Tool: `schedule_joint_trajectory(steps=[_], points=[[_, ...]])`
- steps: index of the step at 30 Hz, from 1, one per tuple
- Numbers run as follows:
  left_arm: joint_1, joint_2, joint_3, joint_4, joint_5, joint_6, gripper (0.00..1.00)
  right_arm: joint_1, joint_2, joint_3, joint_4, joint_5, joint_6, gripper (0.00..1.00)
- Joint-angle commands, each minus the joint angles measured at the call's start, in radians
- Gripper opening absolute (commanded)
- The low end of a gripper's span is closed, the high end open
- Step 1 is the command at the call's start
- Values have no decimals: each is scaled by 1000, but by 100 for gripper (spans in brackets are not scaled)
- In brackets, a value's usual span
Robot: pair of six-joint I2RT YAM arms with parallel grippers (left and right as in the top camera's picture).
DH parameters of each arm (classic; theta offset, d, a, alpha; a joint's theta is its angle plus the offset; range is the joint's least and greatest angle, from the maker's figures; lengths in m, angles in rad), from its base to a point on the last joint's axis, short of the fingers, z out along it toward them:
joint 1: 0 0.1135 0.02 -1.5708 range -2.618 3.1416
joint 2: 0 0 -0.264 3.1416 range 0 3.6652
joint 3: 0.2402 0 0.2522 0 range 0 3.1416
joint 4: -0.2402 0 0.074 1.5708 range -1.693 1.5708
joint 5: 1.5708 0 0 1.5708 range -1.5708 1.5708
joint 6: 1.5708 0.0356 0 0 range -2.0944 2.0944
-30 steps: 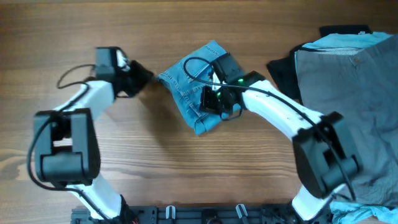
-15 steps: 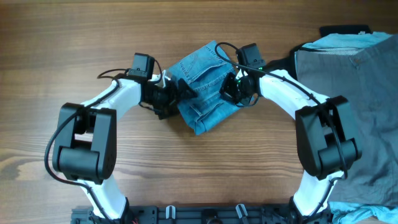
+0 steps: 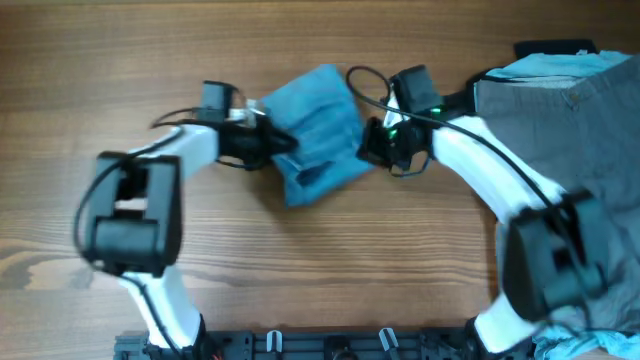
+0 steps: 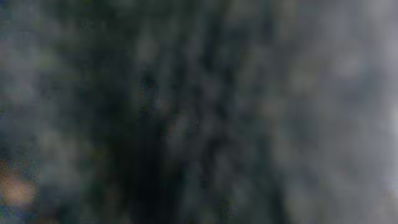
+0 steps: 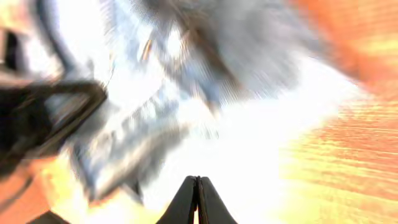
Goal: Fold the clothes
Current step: 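Carry the folded jeans with the left gripper to the table's far left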
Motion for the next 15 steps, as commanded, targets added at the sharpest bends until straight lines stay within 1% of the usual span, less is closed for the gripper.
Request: schedule_joint_trajectory(steps=[1,2,3,4,6,8,9,10,11,12,13,15], points=[[292,-177,90,166,-12,13,4,-16,-229,5,8,4,-96,5],[376,-177,100,250,-42,-42,4,-16,-267,5,8,21,-95,5],[426,-171,100,262,-107,-54,4,-16,-286,5,8,26,-96,5],[479,-159,99,244,-206,-53,4,-16,-294,5,7,26,-96,5],[529,-121,99,246,-291,-52,4,-16,-292,4,-2,28,-96,5],[568,-53,99,270,-315,-37,5,-16,-292,4,-16,58,-96,5],[582,-17,99,280,-318,-34,48,-16,-292,4,-19,72,-96,5],[591,14,99,282,-335,-34,98,-16,-292,4,-22,77,-96,5],[603,41,99,273,-341,-34,100,-17,-292,4,-29,88,-97,8],[623,47,99,233,-340,-33,100,-17,-293,4,-40,98,-96,13],[636,41,99,203,-327,-26,100,-17,-294,5,-51,106,-97,16],[681,0,99,124,-253,97,100,-17,-309,5,-63,111,-138,24]])
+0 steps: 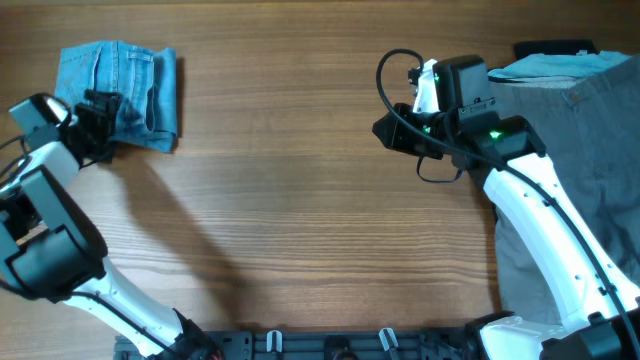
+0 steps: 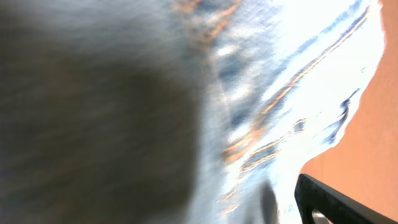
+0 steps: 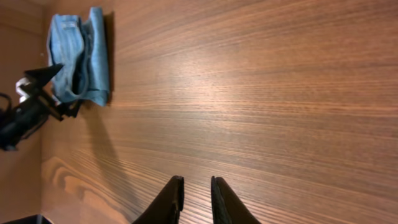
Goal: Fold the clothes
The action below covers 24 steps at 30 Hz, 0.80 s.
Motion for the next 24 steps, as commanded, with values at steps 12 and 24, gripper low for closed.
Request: schedule_joint_trajectory(steps=[12,24], points=[[-47,-1019,29,-752,15,723,100,0,-557,63,-43,311,-452,100],[-62,-1368,29,-940,-167,723,100,0,-746,62,-332,229,-433,100]])
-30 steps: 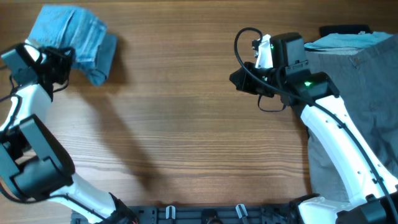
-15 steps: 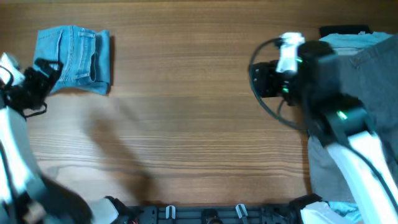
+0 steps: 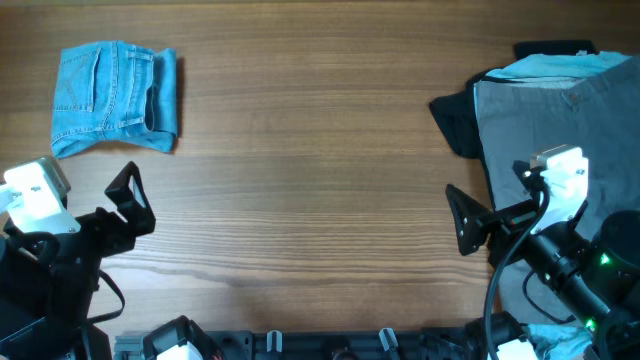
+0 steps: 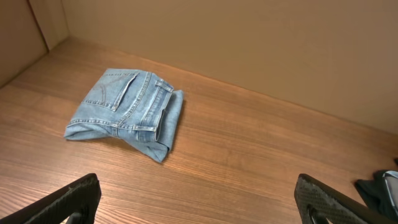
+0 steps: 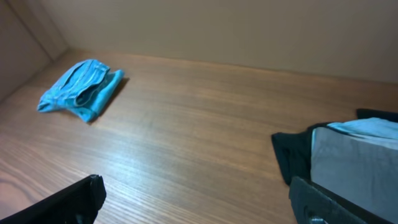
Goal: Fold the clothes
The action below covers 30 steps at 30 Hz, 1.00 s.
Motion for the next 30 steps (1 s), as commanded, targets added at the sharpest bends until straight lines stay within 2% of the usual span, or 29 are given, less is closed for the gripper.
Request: schedule_joint_trajectory(steps=[1,3,5,6,8,12,15,18,22,26,30], points=[[-3,-5,-3,2,-16,16,100,1,2,8,-79,-58,-8,100],[-3,-5,-3,2,-16,16,100,1,2,8,-74,-59,-79,100],[-3,-5,-3,2,-16,16,100,3,2,3,-21,-53,-241,100],[-3,-5,-3,2,-16,16,100,1,-5,-16,36,-33,-325,100],[-3,-5,-3,2,-16,16,100,-8,-36,-88,166,-30,-376,100],[-3,-5,-3,2,-16,16,100,-56,-204,-431,476,-89,-373,100],[-3,-5,-3,2,-16,16,100,-90,-333,-635,594,-156,-373,100],[-3,-5,-3,2,-16,16,100,-186,-514,-844,710,-203,-373,100],[-3,-5,-3,2,-16,16,100,-264,-663,-1039,762,-207,-372,100],[-3,-5,-3,2,-16,16,100,-267,-700,-1267,1019,-218,-372,100],[-3,-5,-3,2,-16,16,100,-268,-698,-1282,1038,-217,-376,100]])
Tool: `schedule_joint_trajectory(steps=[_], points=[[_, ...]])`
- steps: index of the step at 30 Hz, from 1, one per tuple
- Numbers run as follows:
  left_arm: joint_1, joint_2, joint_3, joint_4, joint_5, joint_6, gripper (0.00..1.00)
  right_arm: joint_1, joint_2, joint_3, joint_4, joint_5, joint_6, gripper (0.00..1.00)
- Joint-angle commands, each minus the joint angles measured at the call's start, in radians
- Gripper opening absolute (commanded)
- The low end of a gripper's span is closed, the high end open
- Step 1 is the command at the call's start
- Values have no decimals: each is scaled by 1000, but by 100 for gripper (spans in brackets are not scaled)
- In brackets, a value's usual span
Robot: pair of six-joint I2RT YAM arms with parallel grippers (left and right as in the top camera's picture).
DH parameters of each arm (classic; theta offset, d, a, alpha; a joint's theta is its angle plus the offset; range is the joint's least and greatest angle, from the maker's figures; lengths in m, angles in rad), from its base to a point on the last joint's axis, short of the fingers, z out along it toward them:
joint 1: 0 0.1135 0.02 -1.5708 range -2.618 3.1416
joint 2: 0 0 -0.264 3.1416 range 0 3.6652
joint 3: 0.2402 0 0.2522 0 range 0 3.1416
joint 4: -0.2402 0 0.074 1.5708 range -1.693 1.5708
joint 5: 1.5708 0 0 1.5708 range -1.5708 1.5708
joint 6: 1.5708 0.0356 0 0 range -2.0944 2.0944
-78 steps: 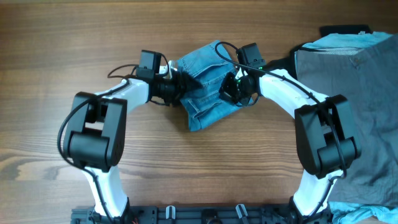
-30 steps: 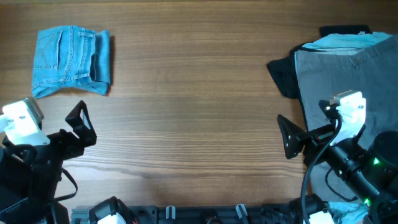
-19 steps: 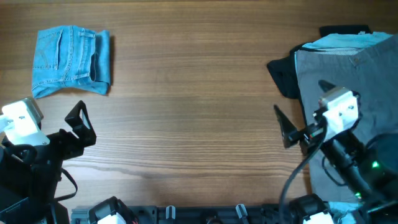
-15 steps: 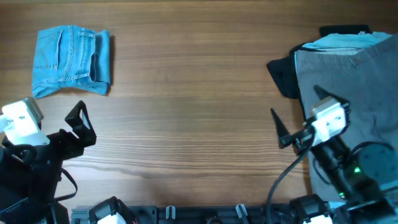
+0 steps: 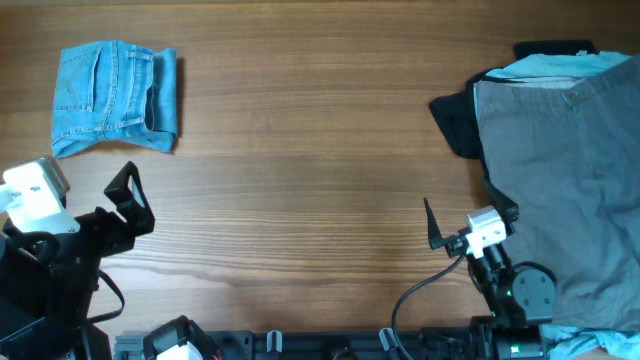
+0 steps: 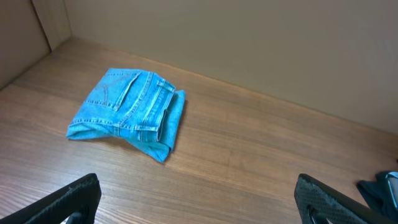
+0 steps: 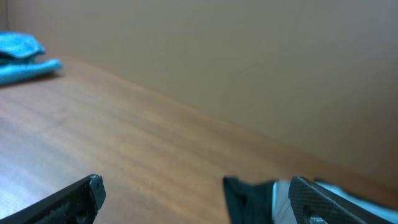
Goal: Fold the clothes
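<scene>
Folded blue jeans [image 5: 113, 84] lie at the table's far left corner, also in the left wrist view as folded jeans [image 6: 129, 111]. A pile of unfolded clothes sits at the right: a grey garment [image 5: 565, 170], a dark one [image 5: 457, 122] beneath its left edge, a light blue one [image 5: 555, 63] at the back. My left gripper [image 5: 125, 208] stands open at the near left, nothing between its fingers [image 6: 73, 198]. My right gripper [image 5: 440, 232] is open at the near right, low by the pile; its fingers [image 7: 78, 195] hold nothing.
The wooden table [image 5: 310, 150] stretches bare between the jeans and the pile. A tan wall [image 7: 249, 56] rises behind the far edge. A black rail [image 5: 330, 345] runs along the near edge.
My right arm has drawn back and lowered toward the near edge, its camera now close to the table top. The left arm, the jeans and the pile have not moved.
Both grippers were at the folded jeans in the table's middle. Then the jeans lay at the far left corner with my left gripper at them and the right one withdrawn. Then both arms were back near the front edge, open and empty, where they stay.
</scene>
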Motion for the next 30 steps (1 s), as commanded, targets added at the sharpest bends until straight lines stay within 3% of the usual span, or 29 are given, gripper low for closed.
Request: schedule_joint_trajectory(steps=[1,19,21,25,30], points=[[-3,-5,-3,1,-5,16,100,-6,-14,-2,-1,-20,-6,100],[-51,-6,-18,-47,-8,16,100,-6,-14,-2,-2,-20,-7,100],[-118,-42,-90,88,-1,4,100,-6,-14,-2,-2,-20,-6,100],[-261,-247,-404,526,-27,-40,100,-6,-14,-2,-2,-20,-6,100],[-328,-486,-739,660,-114,-60,100,-6,-14,-2,-1,-20,-6,100]])
